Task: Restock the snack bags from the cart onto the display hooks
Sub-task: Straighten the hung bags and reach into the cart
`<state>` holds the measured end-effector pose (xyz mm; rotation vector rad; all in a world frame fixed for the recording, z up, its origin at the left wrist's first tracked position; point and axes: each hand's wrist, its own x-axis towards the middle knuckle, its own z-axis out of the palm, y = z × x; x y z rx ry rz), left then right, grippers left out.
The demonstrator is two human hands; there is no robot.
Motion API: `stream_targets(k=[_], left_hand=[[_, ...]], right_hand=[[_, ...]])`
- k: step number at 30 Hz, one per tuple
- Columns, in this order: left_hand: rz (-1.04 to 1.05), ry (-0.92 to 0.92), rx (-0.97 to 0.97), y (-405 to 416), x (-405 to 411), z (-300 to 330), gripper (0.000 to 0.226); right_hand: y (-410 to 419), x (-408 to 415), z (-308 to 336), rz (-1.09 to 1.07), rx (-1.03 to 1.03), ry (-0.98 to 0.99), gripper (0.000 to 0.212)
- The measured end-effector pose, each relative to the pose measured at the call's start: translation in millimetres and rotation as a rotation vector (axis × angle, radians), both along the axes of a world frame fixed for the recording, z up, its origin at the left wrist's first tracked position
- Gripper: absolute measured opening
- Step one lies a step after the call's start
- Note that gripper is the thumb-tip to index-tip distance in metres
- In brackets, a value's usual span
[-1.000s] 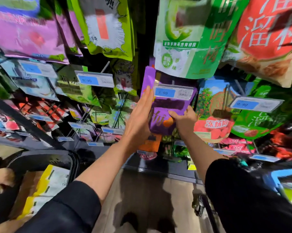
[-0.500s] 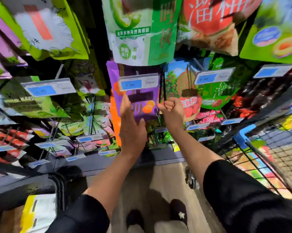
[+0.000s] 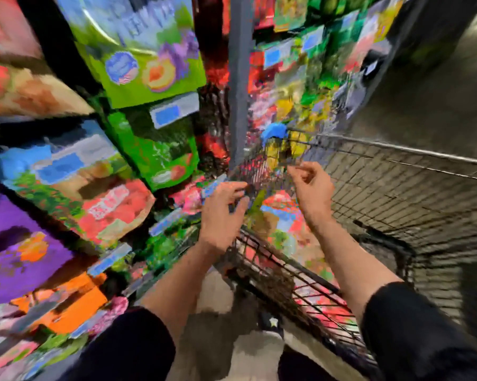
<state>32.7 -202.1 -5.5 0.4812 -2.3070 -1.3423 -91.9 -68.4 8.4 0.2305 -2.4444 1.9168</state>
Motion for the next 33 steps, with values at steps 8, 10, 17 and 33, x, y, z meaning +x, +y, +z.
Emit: stream_targets(k=[8,10,17,33], left_hand=[[-0.128,-0.331,-0.195,44.8,-128.4,-45.6,0.063],[-0.071,-0.415,-0.173,38.5,-142.8,-60.6,0.067],[0.118,-0.869,-0.191,9.7,-162.0,-126.3,0.055],[0.088,-1.249,-0.399,6.7,-150.2,-214.2,0.043]], right_hand=[[97.3,-117.6,-113.4,-0.065,0.377,-0.375,0.019],[101.5,-120.5,-137.2,-0.013,0.418,-0.449,0.022],[83.0,-118.0,-206.5,0.140,0.340,-0.701,0.019],[17.8,-91.3,-267.0,0.069,0.233,-0.782,0.059]])
